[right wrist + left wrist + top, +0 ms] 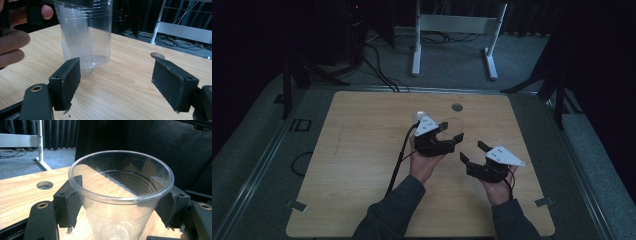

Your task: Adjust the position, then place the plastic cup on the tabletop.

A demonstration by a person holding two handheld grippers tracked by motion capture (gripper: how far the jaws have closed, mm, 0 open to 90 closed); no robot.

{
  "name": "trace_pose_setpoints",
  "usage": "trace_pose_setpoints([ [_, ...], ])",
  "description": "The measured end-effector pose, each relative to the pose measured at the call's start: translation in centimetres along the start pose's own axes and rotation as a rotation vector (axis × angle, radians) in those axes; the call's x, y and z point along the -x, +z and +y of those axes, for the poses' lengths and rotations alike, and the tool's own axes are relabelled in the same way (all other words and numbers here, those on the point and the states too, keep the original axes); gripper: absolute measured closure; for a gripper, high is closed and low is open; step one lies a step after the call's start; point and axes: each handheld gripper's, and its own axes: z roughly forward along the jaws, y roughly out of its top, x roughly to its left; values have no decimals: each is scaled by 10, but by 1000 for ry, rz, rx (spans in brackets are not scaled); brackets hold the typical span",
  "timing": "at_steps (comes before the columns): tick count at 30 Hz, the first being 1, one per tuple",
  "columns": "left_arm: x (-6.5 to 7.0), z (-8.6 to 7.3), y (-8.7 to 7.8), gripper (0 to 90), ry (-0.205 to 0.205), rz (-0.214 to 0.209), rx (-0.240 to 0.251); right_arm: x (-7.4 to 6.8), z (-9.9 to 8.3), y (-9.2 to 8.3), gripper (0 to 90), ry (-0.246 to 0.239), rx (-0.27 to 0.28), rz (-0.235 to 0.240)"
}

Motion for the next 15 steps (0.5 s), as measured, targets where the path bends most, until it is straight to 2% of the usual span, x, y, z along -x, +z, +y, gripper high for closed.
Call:
trace_pose_setpoints([
  [8, 0, -2, -4, 288, 21, 13, 3, 8, -4, -6, 226, 26, 3, -21],
  [15, 1, -4, -6, 288, 32, 20, 5, 8, -8, -5, 226, 33, -8, -25],
])
